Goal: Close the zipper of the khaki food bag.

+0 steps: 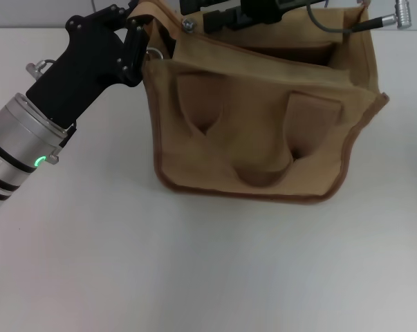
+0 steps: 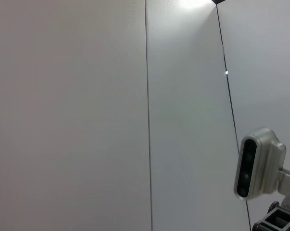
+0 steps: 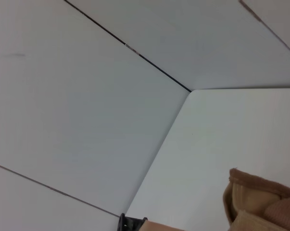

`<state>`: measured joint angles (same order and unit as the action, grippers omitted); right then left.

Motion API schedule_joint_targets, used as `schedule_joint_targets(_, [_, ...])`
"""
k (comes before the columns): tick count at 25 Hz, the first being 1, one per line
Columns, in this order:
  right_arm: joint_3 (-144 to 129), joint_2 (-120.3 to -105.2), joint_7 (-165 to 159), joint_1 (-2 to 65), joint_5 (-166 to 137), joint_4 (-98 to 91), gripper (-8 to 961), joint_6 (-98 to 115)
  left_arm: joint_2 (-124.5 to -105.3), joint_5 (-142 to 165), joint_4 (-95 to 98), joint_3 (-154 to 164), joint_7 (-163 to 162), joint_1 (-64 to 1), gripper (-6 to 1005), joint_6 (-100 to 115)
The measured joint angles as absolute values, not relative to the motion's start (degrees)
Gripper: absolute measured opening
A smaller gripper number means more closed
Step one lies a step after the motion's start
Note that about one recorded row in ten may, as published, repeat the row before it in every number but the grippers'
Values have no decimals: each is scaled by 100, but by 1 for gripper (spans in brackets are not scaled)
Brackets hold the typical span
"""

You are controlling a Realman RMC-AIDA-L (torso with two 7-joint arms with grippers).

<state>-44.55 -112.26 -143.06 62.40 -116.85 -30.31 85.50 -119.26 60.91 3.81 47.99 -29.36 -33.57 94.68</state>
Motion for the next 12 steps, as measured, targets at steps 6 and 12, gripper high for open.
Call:
schedule_joint_targets(6, [-4432, -11300, -14228, 5963, -11472, -2982, 696, 8512, -11927, 6091, 393, 4799, -2945, -3441, 27, 9616])
schedule_joint_targets(12, [-4474, -11306, -14044, 5724, -10943, -2836, 697, 8519, -11927, 6091, 372, 4806, -2952, -3541, 28, 9637])
